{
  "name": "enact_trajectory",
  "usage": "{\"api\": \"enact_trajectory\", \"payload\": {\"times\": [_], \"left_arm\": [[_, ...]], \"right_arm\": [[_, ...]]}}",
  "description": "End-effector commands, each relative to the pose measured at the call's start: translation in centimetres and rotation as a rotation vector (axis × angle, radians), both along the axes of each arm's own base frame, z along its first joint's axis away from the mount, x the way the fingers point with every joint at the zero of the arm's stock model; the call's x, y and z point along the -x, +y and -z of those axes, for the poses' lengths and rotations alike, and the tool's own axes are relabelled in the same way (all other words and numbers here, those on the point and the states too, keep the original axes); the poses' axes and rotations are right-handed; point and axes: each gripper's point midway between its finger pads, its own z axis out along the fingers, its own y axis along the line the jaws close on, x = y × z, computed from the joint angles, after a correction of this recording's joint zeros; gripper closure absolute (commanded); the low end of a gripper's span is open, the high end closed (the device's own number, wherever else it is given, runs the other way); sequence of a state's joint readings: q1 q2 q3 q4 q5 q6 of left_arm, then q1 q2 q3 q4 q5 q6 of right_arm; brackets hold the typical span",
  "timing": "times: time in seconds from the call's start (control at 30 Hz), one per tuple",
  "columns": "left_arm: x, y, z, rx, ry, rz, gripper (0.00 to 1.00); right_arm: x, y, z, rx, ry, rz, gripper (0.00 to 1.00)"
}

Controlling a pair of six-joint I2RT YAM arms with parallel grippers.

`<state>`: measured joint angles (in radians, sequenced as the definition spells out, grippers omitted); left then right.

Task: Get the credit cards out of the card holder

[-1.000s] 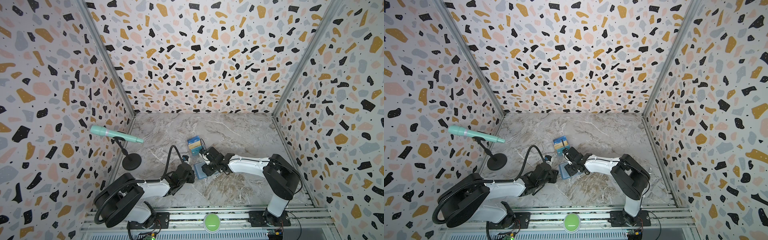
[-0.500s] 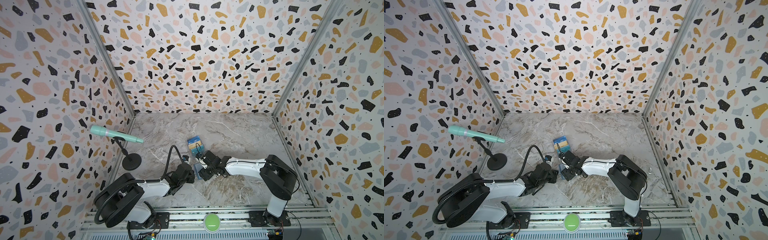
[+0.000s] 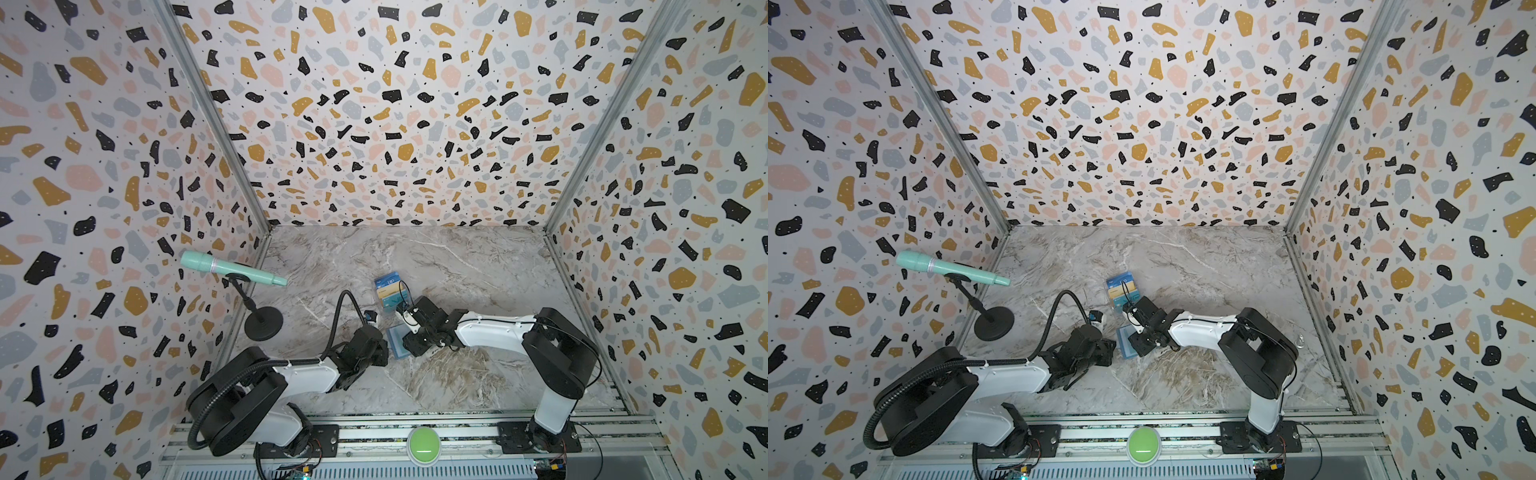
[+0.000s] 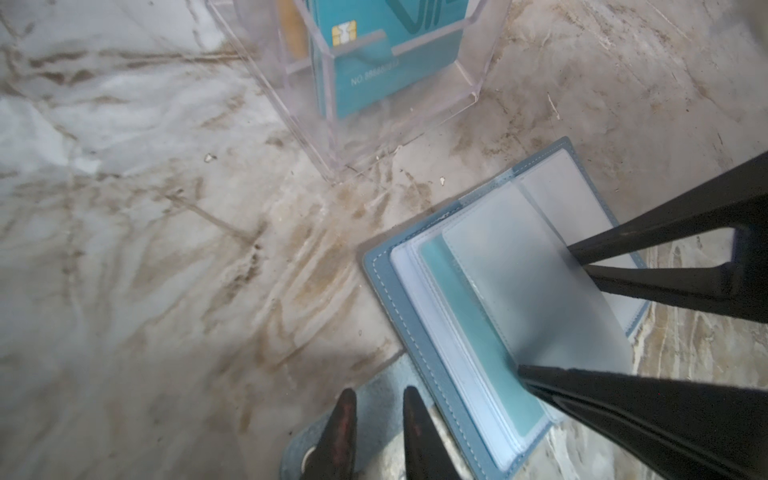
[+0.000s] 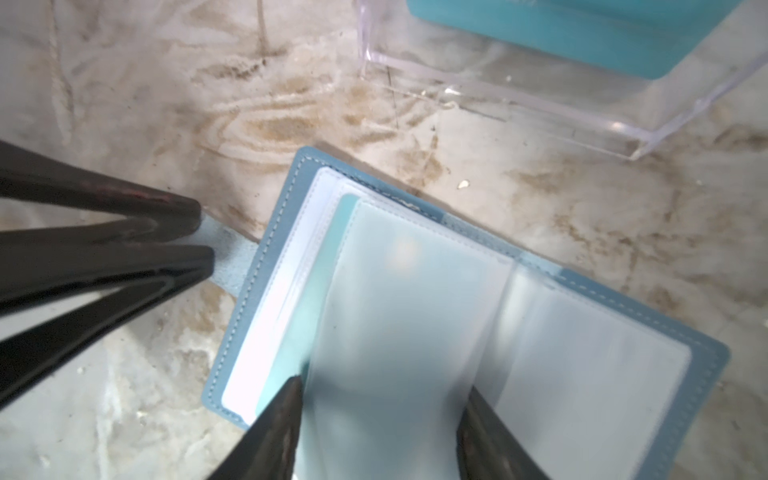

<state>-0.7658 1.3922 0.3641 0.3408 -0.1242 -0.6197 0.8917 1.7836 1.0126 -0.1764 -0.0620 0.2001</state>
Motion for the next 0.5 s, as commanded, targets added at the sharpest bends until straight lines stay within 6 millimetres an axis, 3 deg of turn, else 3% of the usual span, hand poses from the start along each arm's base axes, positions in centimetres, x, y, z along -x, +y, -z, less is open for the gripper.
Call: {"api": "enact_trajectory", "payload": {"times": [0.0, 0.17, 0.47], "left_arm": [[0.7, 1.5, 1.3, -0.064, 0.033, -0.011, 0.77], [0.7, 1.5, 1.3, -0.067, 0.033, -0.009, 0.77], [0.7, 1.5, 1.3, -0.076, 0.036, -0.001, 0.77]], "right_arm": [[0.5, -1.3, -0.1, 0.028, 0.015, 0.003, 0.44], [0.2, -1.6, -0.4, 0.032, 0.005, 0.015, 0.50], [-1.5, -4.0, -1.7, 0.083, -0.065, 0.094, 0.52]]}}
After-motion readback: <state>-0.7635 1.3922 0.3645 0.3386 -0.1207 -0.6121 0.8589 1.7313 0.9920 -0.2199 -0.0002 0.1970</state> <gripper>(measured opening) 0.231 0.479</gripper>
